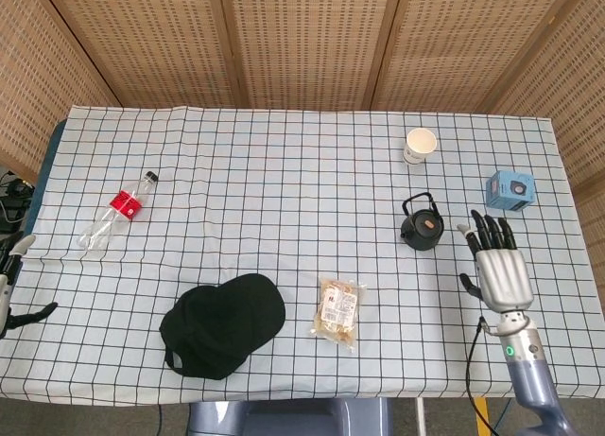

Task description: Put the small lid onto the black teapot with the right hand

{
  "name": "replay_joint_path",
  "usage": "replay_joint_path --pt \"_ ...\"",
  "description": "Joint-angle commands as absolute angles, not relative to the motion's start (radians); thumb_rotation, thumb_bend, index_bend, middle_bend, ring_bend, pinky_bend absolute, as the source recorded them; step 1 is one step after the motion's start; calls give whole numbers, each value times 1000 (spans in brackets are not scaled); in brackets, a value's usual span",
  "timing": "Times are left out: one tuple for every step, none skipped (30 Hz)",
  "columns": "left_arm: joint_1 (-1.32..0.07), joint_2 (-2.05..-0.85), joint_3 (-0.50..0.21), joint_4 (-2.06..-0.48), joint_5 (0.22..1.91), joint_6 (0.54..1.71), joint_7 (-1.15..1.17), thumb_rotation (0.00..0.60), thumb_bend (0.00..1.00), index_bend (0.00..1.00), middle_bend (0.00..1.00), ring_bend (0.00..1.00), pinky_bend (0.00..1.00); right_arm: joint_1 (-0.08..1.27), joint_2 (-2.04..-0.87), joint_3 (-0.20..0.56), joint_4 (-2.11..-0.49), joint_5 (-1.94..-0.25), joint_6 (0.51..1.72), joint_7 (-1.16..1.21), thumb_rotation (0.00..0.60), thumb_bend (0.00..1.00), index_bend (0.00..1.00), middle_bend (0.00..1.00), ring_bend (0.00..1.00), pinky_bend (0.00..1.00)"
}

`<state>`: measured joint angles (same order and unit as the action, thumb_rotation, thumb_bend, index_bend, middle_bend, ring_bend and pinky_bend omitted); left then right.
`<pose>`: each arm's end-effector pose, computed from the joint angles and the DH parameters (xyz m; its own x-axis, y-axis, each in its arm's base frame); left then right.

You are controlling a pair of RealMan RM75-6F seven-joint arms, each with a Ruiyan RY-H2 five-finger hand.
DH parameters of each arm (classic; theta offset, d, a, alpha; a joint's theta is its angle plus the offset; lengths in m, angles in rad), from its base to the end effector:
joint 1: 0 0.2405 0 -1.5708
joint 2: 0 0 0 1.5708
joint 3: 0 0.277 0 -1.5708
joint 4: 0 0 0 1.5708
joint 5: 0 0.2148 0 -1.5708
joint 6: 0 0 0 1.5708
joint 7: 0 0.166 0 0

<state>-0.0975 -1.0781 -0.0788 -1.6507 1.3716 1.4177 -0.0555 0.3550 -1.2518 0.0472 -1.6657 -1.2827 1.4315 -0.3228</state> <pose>-0.3446 0.2139 0.1764 0.3266 0.0293 0.9447 0.9390 0.1039 -0.3278 -0.2779 -0.2831 0.1132 0.5016 0.0038 0.8651 -0.8630 -0.0665 0.5007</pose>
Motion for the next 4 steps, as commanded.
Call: replay_joint_path --pt "-97 -1078 -79 -1651 1371 1419 -56 600 26 0 0 0 0 292 -1221 -9 -1671 -1364 1493 -273 600 405 154 0 0 0" --pt "-96 -1078 -79 -1651 1373 1421 -56 600 26 0 0 0 0 276 -1221 -21 -1663 -1387 1511 -259 600 402 150 0 0 0" --pt "-96 -1078 -79 -1651 1373 1422 -56 600 26 0 0 0 0 266 -1222 -28 -1656 -1403 1522 -249 600 399 147 0 0 0" --pt "-96 -1079 -79 -1651 1374 1422 -55 600 26 0 0 0 0 258 -1222 -34 -1649 -1417 1530 -240 600 396 146 0 0 0"
